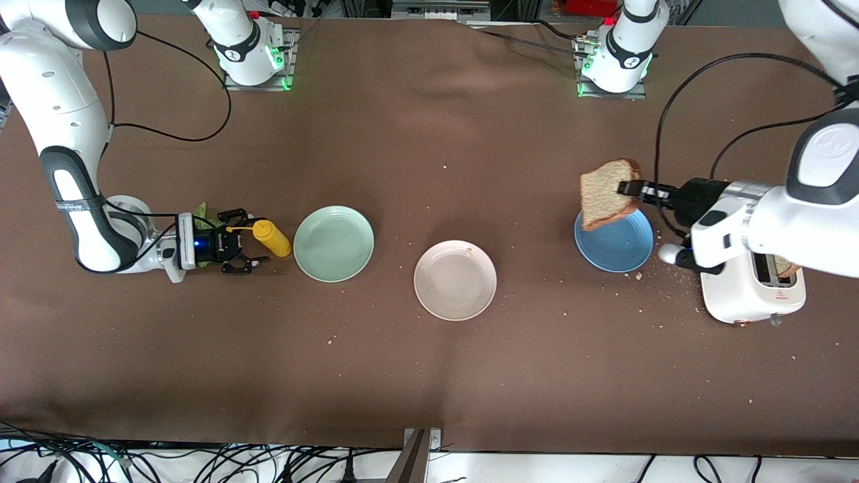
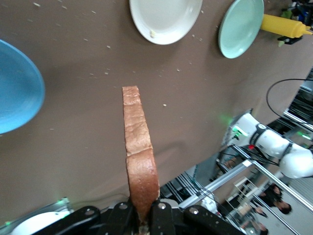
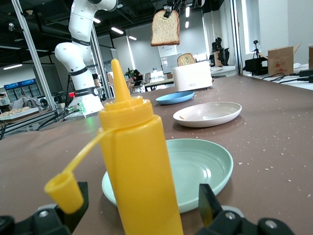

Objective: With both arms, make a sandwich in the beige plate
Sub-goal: 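Place the bread on the beige plate while the right gripper grasps the bottle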

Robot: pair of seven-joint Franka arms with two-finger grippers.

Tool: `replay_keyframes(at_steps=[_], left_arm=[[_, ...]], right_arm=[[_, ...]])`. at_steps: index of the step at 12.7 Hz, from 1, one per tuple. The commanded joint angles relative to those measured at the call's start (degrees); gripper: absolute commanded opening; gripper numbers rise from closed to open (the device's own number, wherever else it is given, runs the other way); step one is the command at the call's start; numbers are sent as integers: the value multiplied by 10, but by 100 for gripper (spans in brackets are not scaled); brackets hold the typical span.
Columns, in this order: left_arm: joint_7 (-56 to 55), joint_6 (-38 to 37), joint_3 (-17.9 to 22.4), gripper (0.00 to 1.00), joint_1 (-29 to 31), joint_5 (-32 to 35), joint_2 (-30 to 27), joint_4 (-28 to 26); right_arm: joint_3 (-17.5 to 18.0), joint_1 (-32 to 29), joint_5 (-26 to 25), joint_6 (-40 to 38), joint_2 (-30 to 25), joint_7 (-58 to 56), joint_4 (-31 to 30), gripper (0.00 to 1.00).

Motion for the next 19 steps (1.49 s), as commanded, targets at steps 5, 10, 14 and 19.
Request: replay_keyframes(at_steps=[5,10,14,19], left_arm=[[103,213,6,0,-109,-225,136,5],[215,338,6,0,-142,-258,192,-8],[250,385,6,0,-148,-258,211,-23],[259,426,6,55,-158,-258,221,-26]], right_arm=[[16,1,18,-7,7,1,15,43],[12,-3,7,-16,-2,38,43,0],[2,-12,-65,-54,-38,181,101,0],[7,-5,-93,-66,-39,327,176,0]])
